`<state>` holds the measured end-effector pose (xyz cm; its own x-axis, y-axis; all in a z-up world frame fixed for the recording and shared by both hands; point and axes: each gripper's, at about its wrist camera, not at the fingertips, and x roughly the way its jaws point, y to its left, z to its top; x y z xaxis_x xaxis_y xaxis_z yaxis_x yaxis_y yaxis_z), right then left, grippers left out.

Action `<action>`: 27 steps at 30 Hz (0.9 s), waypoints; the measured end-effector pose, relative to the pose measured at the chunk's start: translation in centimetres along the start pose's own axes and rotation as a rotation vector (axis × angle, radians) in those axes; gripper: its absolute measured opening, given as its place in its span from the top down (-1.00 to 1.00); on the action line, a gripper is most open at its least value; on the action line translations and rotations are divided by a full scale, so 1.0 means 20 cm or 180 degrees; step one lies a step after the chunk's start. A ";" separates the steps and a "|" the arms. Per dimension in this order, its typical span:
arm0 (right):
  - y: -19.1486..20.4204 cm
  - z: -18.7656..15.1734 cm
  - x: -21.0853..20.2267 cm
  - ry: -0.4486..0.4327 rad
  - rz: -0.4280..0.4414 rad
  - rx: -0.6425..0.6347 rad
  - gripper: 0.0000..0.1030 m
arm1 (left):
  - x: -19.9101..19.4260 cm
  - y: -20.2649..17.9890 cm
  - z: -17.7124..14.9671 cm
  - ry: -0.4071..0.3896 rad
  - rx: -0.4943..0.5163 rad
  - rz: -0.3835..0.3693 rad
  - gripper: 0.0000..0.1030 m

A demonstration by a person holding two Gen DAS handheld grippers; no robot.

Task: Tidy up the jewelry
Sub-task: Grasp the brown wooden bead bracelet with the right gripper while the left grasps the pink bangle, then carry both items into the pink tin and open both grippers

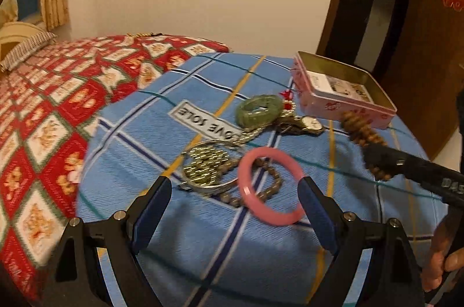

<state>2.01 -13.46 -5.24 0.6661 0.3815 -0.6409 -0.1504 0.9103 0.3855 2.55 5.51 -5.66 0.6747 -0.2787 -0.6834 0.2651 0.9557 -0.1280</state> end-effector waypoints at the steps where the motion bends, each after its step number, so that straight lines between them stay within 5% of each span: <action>1: -0.02 0.00 -0.05 -0.0074 -0.0022 0.0024 0.56 | 0.03 -0.01 0.01 0.0026 -0.0003 -0.0007 -0.62; 4: -0.03 0.01 -0.10 -0.0187 -0.0123 0.0020 0.56 | 0.10 -0.05 0.03 0.0200 0.0017 -0.0073 -0.01; 9: -0.01 0.01 -0.12 -0.0257 -0.0179 -0.0039 0.56 | 0.13 -0.08 0.03 0.0241 0.0045 -0.0092 0.05; 14: -0.02 0.00 -0.10 -0.0201 -0.0121 0.0005 0.56 | 0.16 -0.05 0.03 0.0371 -0.0043 -0.0125 0.73; 27: -0.07 -0.01 -0.17 -0.0419 -0.0121 0.0175 0.56 | -0.04 -0.15 0.08 -0.0136 0.0168 -0.0128 0.80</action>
<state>-0.18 -16.01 -3.63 0.7612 0.3193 -0.5645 -0.0854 0.9122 0.4007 2.36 2.79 -3.55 0.6913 -0.3217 -0.6470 0.3278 0.9376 -0.1159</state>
